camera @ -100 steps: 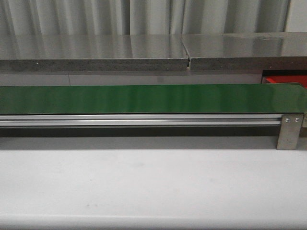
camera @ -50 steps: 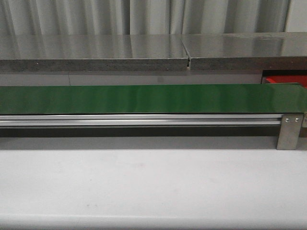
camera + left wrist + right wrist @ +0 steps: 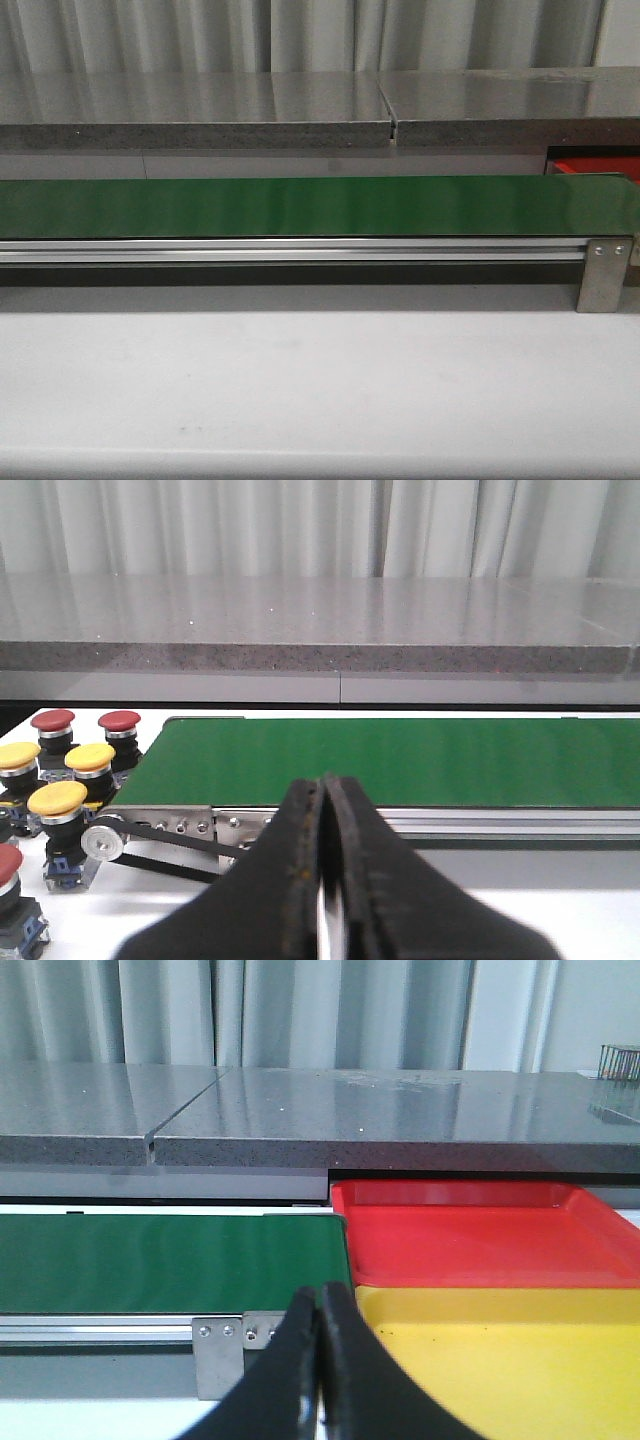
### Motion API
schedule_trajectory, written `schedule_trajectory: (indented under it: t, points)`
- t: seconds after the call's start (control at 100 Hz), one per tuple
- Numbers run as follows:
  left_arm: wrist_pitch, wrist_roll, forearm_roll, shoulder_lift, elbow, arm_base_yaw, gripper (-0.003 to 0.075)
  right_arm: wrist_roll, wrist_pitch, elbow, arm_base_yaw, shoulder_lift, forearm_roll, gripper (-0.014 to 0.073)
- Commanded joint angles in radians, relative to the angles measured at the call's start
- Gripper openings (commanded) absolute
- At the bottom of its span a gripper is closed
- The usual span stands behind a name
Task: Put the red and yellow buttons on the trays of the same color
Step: 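Move the left gripper over a red button in the button cluster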
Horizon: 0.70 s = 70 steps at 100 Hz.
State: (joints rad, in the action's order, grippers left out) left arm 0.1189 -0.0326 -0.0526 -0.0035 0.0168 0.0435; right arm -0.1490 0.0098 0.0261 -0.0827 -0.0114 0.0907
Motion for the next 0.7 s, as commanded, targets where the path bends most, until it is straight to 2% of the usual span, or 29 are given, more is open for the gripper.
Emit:
schedule_trajectory:
  t: [0.0, 0.25, 0.55, 0.69]
  points:
    - [-0.037, -0.008, -0.002, -0.034, 0.073, -0.003, -0.0020, 0.005, -0.075, -0.022, -0.002, -0.017, 0.008, -0.0074]
    - [0.229, -0.008, -0.002, 0.020, 0.246, -0.003, -0.0020, 0.005, -0.075, -0.022, -0.002, -0.017, 0.008, -0.0074]
    - [0.387, -0.008, 0.000, 0.256, 0.376, -0.003, -0.0020, 0.005, -0.075, -0.022, -0.002, -0.017, 0.008, -0.0074]
    - [0.413, -0.008, 0.000, 0.403, 0.424, -0.003, -0.0020, 0.005, -0.075, -0.022, -0.002, -0.017, 0.008, -0.0074]
